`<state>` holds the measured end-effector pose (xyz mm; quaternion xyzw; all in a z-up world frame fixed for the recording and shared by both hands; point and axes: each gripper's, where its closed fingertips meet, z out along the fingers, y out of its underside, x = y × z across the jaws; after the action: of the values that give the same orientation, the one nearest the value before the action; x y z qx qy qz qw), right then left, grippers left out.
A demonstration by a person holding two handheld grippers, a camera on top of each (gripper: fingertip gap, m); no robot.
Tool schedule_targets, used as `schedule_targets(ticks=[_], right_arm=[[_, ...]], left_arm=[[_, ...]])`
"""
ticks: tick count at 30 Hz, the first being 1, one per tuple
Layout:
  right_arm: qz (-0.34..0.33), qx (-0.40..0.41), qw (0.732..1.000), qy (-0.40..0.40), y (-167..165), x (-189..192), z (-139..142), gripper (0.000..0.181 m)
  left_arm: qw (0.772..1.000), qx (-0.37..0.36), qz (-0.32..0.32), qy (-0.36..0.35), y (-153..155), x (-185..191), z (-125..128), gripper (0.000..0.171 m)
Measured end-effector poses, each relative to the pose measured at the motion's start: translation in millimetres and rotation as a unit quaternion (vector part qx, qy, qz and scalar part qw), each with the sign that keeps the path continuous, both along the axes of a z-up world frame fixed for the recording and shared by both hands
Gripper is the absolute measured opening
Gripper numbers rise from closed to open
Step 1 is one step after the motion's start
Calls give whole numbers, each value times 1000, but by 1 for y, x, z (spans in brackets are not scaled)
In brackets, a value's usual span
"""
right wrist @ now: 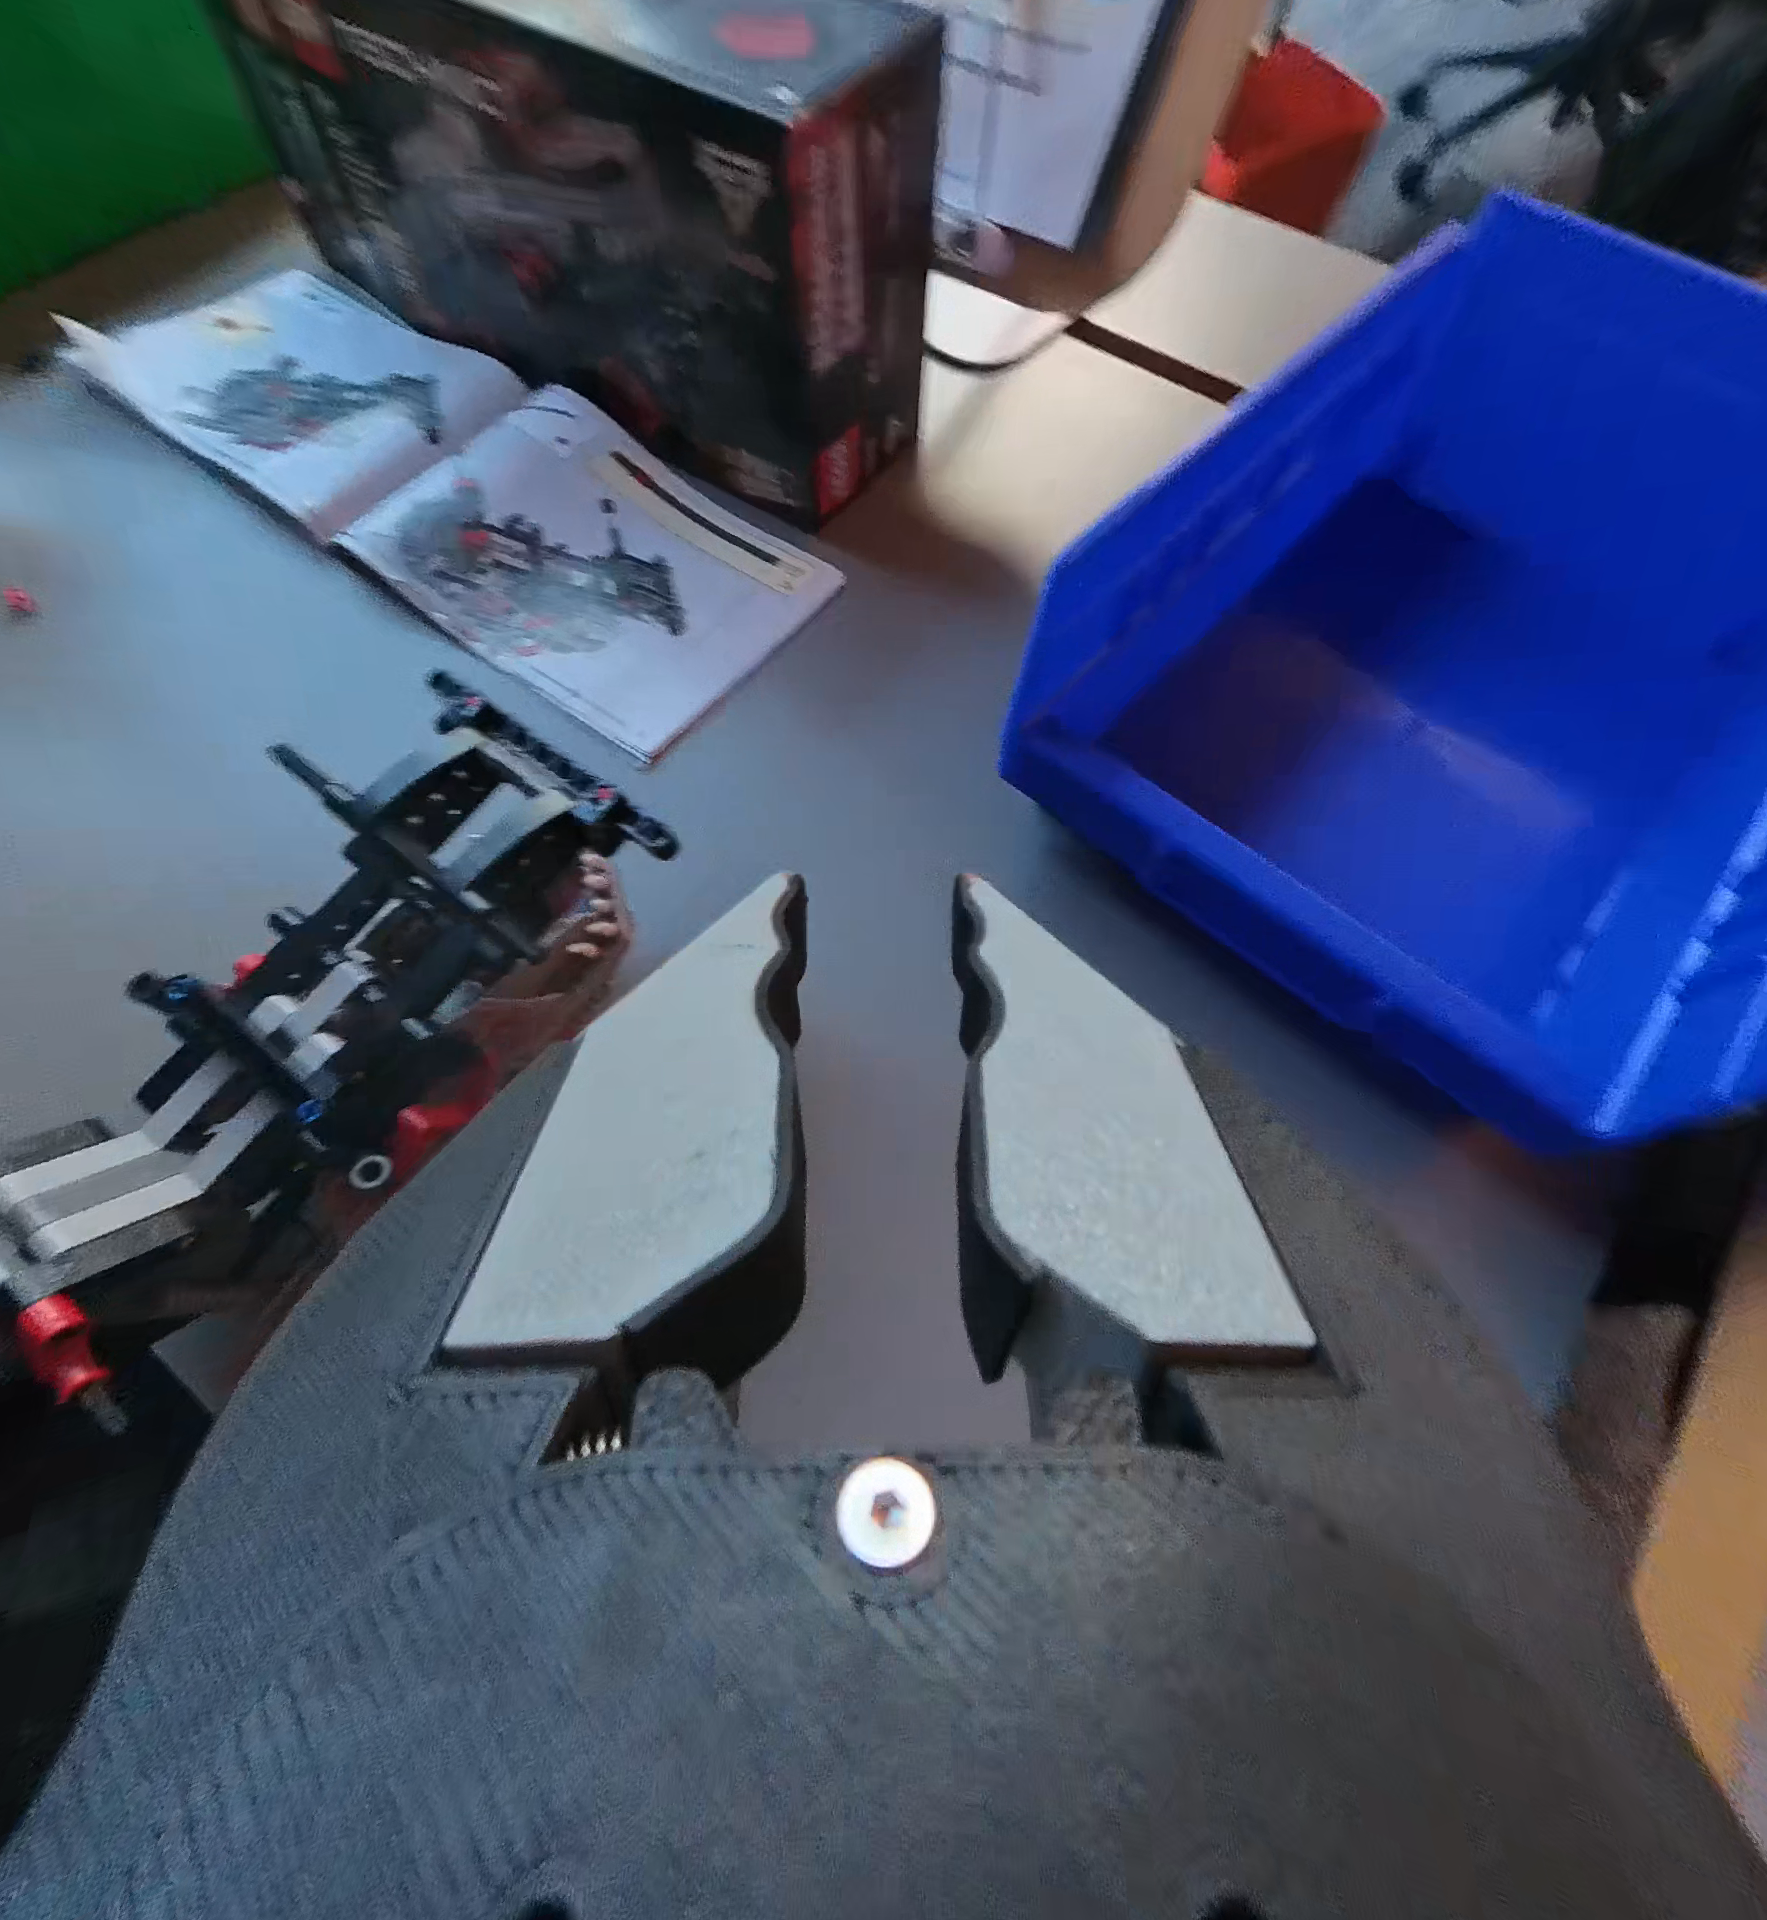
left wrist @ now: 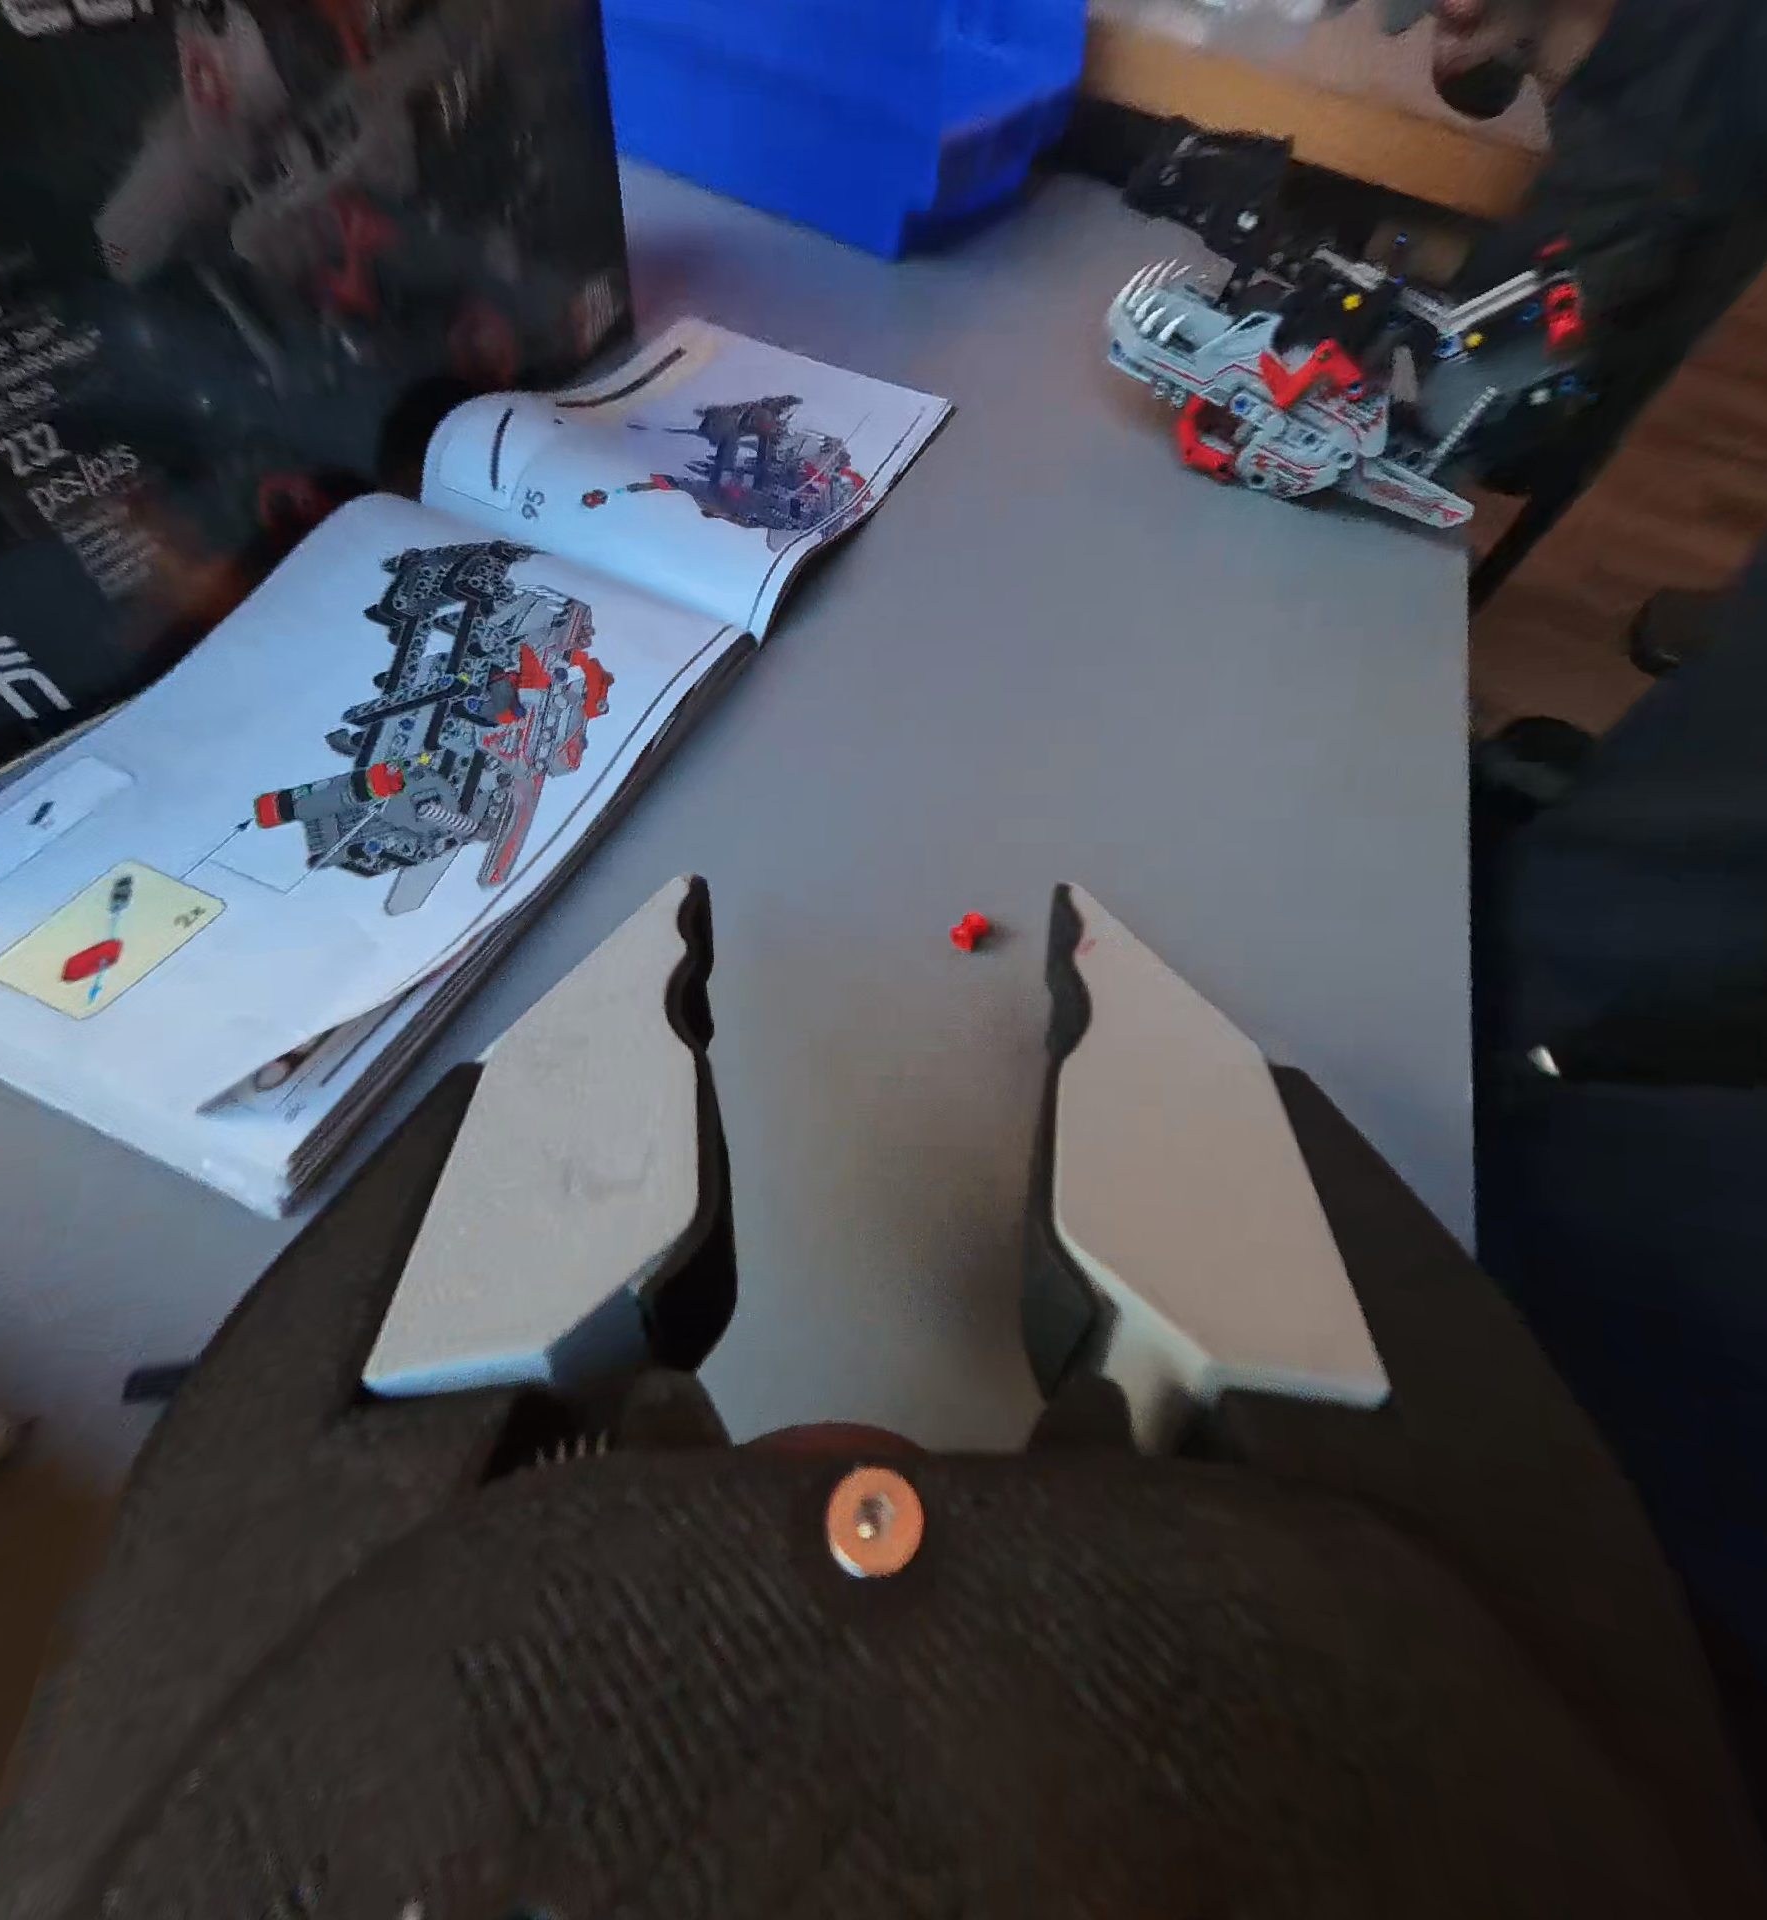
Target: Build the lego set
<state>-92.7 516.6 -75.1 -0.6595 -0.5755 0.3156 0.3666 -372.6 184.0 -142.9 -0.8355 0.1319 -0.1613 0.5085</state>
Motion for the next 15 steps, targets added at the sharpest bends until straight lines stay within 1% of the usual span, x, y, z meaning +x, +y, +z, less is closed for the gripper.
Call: schedule_targets(ticks=[2, 3, 5, 8, 10, 12, 13, 14, 15], right_arm=[[-39, 11, 998, -36, 12, 6, -2, 24], [-57, 17, 997, -53, 17, 9, -3, 24], [-100, 22, 992, -78, 27, 17, -4, 24], [-177, 14, 982, -64, 39, 30, 1, 25], [-221, 6, 974, -45, 40, 36, 3, 27], [-257, 7, 965, -48, 39, 44, 0, 29], [-268, 10, 962, -48, 37, 46, 1, 30], [-277, 11, 960, -46, 35, 47, 2, 30], [-284, 13, 958, -44, 31, 47, 3, 30]], left_arm=[[1000, 13, 8, 8, -16, -11, 0, 71], [999, 33, 14, 11, -25, -17, 6, 74], [995, 92, 23, 11, -43, -29, 23, 68], [987, 152, 50, 18, -70, -55, 39, 63], [980, 190, 57, 2, -87, -67, 50, 58], [972, 227, 56, -29, -104, -75, 62, 56], [968, 243, 56, -42, -110, -79, 67, 53], [966, 247, 63, -44, -115, -83, 69, 45], [966, 241, 83, -36, -117, -90, 67, 41]])
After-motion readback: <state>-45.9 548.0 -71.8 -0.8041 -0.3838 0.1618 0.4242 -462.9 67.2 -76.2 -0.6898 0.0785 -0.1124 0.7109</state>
